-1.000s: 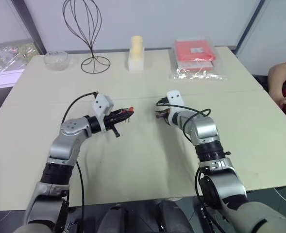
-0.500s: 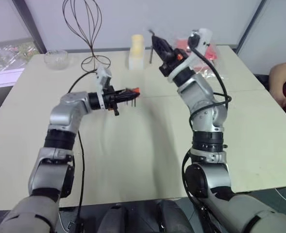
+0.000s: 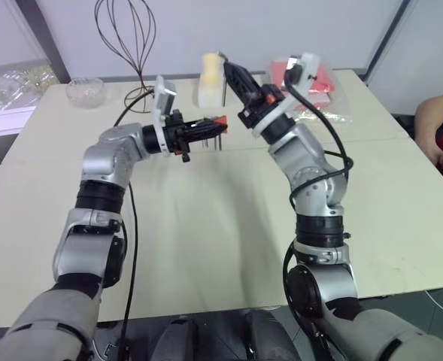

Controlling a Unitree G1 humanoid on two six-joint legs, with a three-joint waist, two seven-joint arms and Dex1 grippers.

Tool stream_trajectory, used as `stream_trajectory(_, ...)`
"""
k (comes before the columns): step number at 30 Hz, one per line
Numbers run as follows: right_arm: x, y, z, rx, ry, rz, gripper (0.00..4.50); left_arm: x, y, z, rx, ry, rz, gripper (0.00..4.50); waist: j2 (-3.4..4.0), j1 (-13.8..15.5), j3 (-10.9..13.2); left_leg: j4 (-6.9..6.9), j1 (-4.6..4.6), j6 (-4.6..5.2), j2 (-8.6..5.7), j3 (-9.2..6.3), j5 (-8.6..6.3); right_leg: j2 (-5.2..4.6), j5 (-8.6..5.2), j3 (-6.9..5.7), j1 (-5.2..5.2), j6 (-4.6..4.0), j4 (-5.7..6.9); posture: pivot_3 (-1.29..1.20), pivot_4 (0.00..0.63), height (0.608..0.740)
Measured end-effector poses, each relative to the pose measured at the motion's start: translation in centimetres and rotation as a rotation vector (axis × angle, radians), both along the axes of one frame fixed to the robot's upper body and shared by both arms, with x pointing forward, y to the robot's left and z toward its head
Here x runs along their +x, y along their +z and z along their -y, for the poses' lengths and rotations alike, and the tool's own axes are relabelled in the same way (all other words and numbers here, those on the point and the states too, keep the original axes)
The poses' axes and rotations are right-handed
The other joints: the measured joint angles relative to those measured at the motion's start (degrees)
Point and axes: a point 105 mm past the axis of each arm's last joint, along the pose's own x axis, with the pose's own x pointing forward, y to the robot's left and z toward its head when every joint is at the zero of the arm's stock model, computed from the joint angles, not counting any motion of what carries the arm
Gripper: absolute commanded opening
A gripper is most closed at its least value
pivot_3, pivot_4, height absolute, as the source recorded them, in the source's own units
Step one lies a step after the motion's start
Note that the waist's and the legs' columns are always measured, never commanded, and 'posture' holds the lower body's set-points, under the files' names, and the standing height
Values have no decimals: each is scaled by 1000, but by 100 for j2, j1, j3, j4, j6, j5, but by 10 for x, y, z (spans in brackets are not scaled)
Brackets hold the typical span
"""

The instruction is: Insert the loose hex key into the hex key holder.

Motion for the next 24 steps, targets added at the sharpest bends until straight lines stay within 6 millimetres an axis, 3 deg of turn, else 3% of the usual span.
stream_trajectory(7,0,-4,-1,-6,2,-7,76,-1,10,-4,-38,19,23,0,0,3,0,0,0,0,0,0,0,0,0,0,0,0,0,0,150,740)
stream_trajectory(24,-1,-3,3,-1,-9,22,76,-1,12,-4,-63,27,-24,0,0,3,0,0,0,0,0,0,0,0,0,0,0,0,0,0,150,740)
